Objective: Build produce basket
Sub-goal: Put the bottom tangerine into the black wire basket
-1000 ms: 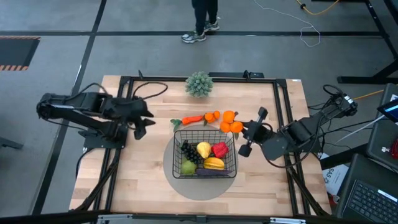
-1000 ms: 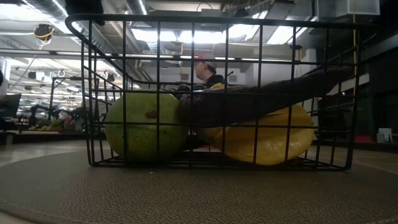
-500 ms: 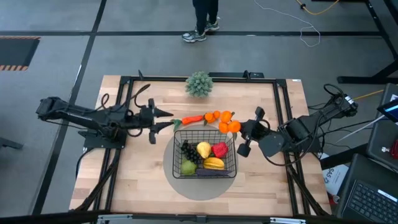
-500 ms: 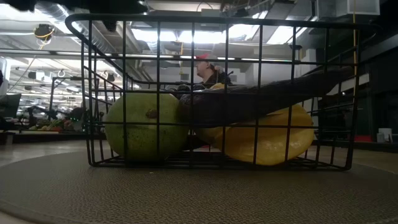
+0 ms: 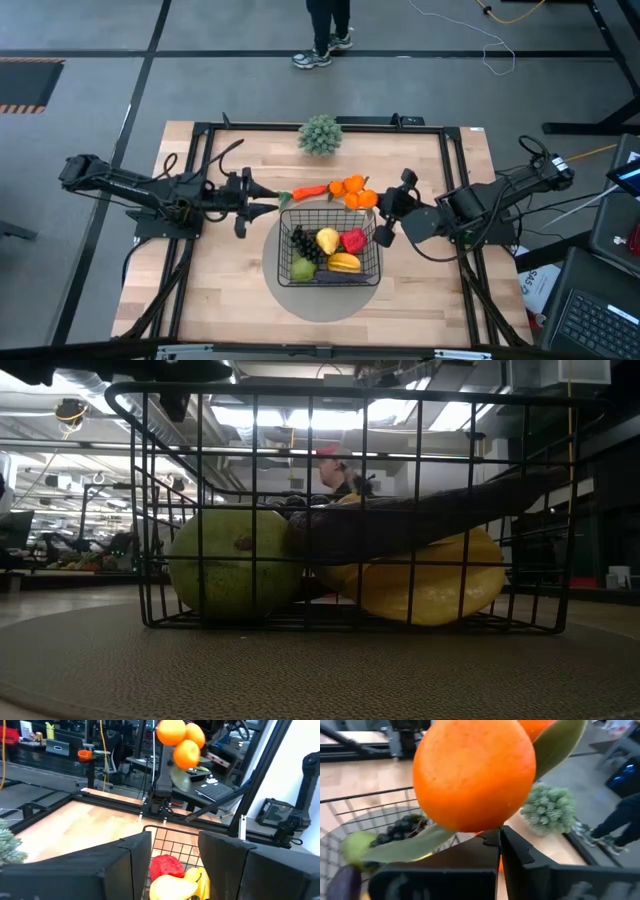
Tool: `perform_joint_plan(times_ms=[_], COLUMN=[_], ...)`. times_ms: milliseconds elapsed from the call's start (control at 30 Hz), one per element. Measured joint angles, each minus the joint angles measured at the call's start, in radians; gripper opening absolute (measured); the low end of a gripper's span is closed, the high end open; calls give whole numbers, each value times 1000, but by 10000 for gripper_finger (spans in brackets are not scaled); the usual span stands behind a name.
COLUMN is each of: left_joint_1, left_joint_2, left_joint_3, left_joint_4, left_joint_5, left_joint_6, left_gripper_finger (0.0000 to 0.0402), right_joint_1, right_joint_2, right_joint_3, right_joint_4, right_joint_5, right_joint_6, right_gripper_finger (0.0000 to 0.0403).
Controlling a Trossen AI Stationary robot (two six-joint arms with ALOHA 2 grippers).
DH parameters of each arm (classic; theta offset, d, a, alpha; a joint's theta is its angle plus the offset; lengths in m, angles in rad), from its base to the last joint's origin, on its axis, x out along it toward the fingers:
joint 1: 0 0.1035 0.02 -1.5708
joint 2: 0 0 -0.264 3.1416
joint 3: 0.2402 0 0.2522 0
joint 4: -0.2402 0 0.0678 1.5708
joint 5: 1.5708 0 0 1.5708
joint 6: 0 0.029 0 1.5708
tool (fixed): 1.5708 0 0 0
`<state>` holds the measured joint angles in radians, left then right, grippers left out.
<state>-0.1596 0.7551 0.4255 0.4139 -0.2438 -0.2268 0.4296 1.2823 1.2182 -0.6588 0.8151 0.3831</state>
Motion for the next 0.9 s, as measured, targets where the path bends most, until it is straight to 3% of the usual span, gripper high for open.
perform_joint_plan(times_ms=[400, 900], left_joint_1=[0, 0], left_joint_2=[0, 0], left_joint_3=[0, 0], left_joint_4=[-3, -2], left_joint_5=[-1, -1], left_joint_6=[-59, -80], left_gripper_finger=[151, 151], right_joint_1=[-27, -28], right_joint_2=[0, 0], right_joint_3=[0, 0], right_joint_4=[2, 4], right_joint_5=[-295, -293], right_joint_6=[-76, -104], right_gripper_finger=[0, 2])
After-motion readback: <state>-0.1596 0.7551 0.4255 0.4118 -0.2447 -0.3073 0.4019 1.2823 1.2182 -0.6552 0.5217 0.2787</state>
